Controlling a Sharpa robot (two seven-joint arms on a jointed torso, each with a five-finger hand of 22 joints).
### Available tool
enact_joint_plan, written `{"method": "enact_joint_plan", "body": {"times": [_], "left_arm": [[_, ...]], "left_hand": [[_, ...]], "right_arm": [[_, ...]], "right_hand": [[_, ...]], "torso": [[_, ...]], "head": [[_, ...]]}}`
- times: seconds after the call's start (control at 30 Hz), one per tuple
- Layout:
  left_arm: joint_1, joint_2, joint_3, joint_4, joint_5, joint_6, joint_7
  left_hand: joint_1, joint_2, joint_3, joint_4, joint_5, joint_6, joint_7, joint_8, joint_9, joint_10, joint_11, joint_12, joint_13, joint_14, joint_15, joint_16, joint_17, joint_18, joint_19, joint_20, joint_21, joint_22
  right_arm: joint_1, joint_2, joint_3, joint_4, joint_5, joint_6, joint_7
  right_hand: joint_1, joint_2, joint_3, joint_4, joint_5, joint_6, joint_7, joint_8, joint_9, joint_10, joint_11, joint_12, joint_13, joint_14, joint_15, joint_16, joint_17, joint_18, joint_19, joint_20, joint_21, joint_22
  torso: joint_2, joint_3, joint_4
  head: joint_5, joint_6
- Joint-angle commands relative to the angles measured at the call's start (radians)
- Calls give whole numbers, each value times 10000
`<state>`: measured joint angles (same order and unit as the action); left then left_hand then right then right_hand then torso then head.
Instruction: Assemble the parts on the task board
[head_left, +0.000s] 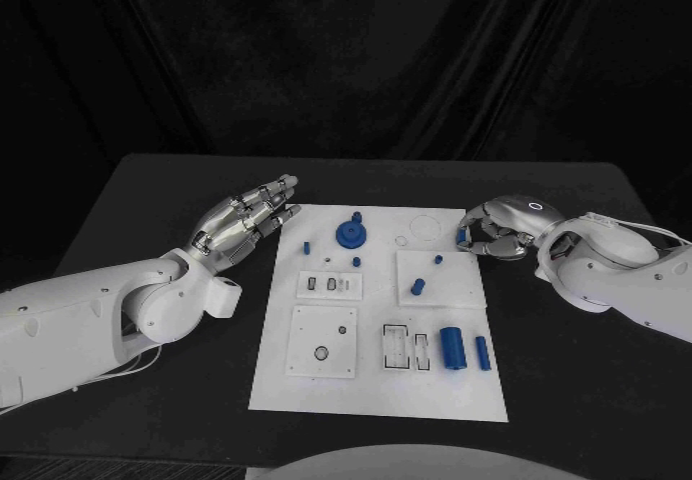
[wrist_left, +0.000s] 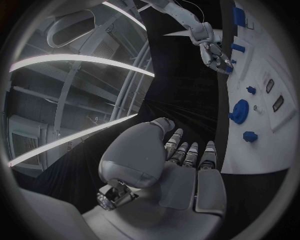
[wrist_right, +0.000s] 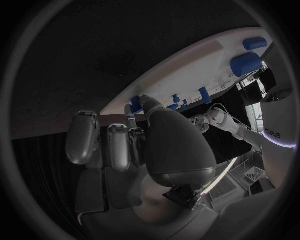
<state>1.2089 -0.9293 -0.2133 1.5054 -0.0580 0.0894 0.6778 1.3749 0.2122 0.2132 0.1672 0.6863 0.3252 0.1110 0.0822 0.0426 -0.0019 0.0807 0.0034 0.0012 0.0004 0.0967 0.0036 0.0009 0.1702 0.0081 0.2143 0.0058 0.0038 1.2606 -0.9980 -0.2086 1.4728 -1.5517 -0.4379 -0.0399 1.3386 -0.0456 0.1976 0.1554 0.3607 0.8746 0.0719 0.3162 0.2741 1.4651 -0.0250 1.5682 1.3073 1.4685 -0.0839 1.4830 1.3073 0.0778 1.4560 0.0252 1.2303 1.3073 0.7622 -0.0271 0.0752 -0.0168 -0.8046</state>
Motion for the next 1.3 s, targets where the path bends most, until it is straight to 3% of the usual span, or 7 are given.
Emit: {"method": "enact_joint_plan", "body": {"times": [0.03, 0.13, 0.33, 0.53, 0.63, 0.83, 1.3], "left_arm": [[-10, -6, 8, 21, 3, 143, 377], [-10, -33, 8, 29, 3, 138, 375], [-11, -49, 8, 39, 3, 131, 355], [-12, -35, 8, 37, 3, 121, 332], [-11, -13, 8, 32, 3, 114, 321], [-11, 18, 8, 47, 3, 110, 308], [-10, 90, 8, 17, 3, 123, 273]], "left_hand": [[-74, -11, 54, 2, -46, -15, 58, 53, 16, 19, 85, -34, -12, -4, 42, -36, -9, 105, 4, 48, 0, 14], [-74, -11, 54, 2, -46, -15, 58, 53, 16, 19, 85, -34, -12, -4, 42, -36, -9, 105, 4, 48, 0, 14], [-74, -11, 54, 2, -46, -15, 58, 53, 16, 19, 85, -34, -12, -4, 42, -36, -9, 105, 4, 48, 0, 14], [-84, -11, 71, 1, -49, -6, 68, 58, 17, 19, 95, -34, -12, -4, 46, -36, -9, 105, 8, 54, 3, 17], [-87, -13, 76, 0, -49, 3, 71, 62, 18, 22, 98, -32, -10, -4, 48, -36, -9, 105, 10, 56, 4, 18], [-87, -13, 76, 0, -49, 3, 71, 62, 18, 22, 98, -32, -10, -4, 48, -36, -9, 105, 10, 56, 4, 18], [-87, -13, 76, 0, -49, 3, 71, 62, 18, 22, 98, -32, -10, -4, 48, -36, -9, 105, 10, 56, 4, 18]], "right_arm": [[-28, -35, 5, 121, 68, -399, -115], [-25, -102, 6, 348, 86, -652, -41], [143, -260, 9, 1200, 98, -1068, 29], [330, -216, 9, 1996, 100, -983, -9], [361, 13, 9, 2275, 101, -747, -67], [243, 631, 9, 2405, 101, -337, -236], [-77, 1973, 9, 1996, 51, 135, -482]], "right_hand": [[158, 37, 85, -98, 526, 3, -8, 110, 51, 1057, 21, 26, 2635, 803, -6, -66, 1671, -56, -76, 14, -60, 1547], [204, 4, 186, -163, 963, -19, 13, 197, 79, 1057, 34, 26, 2635, 805, 2, -60, 1675, -60, -61, 19, -62, 1563], [205, -14, 204, -174, 1038, -14, 30, 221, 86, 1057, 43, 26, 2635, 804, 6, -65, 1669, -53, -70, 21, -100, 1555], [154, -48, 193, -152, 1054, -40, 57, 223, 84, 1057, 62, 26, 2635, 805, 17, -63, 1671, -57, -60, 25, -87, 1563], [117, -70, 187, -140, 1045, -64, 69, 222, 81, 1057, 72, 26, 2635, 827, 25, 26, 1760, -77, -21, 30, 10, 1596], [13, -117, 165, -100, 961, -111, 95, 223, 73, 1057, 97, 26, 2635, 839, 46, 68, 1800, -84, 3, 44, 39, 1615], [-21, -174, 161, -120, 964, -108, 134, 239, 73, 1057, 137, 26, 2635, 865, 70, 171, 1901, -78, -2, 59, 3, 1614]], "torso": [[3, -5, 4], [1, -5, 1], [3, -4, 4], [4, -4, -20], [2, -9, 2], [8, -12, 2], [0, -15, 14]], "head": [[29, 0], [47, -12], [21, -46], [1, -93], [-18, -90], [-1, -91], [-46, -114]]}}
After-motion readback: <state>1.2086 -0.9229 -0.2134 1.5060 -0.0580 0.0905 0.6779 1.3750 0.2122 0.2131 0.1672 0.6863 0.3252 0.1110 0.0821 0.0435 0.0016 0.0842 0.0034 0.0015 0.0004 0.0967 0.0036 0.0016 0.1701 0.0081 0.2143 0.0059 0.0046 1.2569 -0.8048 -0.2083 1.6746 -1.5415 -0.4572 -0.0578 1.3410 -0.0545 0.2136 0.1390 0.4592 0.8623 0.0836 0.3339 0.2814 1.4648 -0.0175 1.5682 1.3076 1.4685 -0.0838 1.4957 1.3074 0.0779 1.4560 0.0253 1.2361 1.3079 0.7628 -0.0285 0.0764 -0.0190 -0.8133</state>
